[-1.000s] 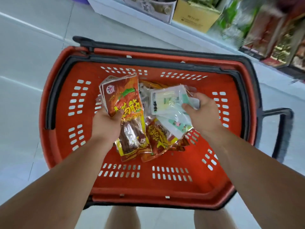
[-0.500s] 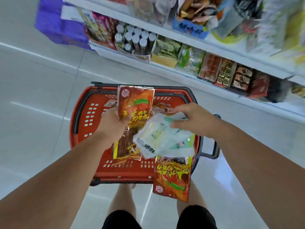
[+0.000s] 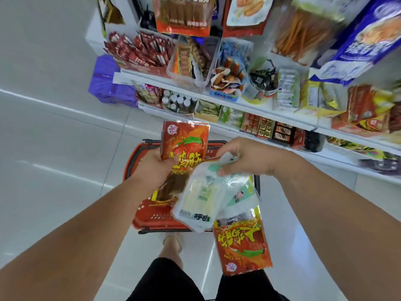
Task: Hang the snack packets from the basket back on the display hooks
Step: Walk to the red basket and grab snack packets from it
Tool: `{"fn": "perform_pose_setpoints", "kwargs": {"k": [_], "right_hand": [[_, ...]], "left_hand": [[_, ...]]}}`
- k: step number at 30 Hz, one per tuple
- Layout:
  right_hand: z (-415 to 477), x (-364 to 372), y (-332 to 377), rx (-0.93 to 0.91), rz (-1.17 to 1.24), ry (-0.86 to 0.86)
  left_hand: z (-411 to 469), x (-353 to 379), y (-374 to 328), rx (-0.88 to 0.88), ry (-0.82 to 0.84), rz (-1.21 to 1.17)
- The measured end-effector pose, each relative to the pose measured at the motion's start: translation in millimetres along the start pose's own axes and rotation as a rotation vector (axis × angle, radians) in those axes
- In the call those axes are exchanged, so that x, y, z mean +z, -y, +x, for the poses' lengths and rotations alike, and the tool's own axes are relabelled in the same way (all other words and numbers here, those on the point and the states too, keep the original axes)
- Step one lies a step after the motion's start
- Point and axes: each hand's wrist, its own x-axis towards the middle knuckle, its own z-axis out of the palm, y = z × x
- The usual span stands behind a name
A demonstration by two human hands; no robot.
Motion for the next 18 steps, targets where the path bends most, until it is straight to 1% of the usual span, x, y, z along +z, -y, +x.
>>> {"fn": "perform_pose_setpoints", "kwargs": {"k": [2,4,8,9,11,14,16,18], "right_hand": [[-22.9,-7.6,25.1,-0.011,0.029,-0.064],[-44.3,-14.6,46.7,-0.046,0.078,-0.157],[-86.2,-22.1,80.0,-0.063,0.335,-0.393],[-95.4,-23.3,86.4,-0.067,0.394,-0.441],[-110.4,-25.1,97.7,-0.074,0.481,-0.508],[-125.6,-31.4,108.4,-0.071,0.527,-0.602],[-132.6,-36.1,111.2,-0.073,0.553,-0.644],[-139.3,-39.7,109.9,-0.067,0.573,-0.696]], "left_hand": [[-29.9,-4.7,-26.8,0.033,0.097,-0.074],[-59.8,-10.4,-53.7,0.036,0.132,-0.159],[-100.3,-20.8,-96.3,0.022,0.054,-0.369],[-111.4,-24.0,-108.5,0.02,0.045,-0.378],[-133.6,-29.7,-131.6,0.039,0.083,-0.339],[-161.3,-28.5,-155.1,0.151,0.195,-0.288],[-177.1,-23.3,-163.5,0.161,0.24,-0.331],[-190.4,-13.5,-170.3,0.165,0.247,-0.373]]}}
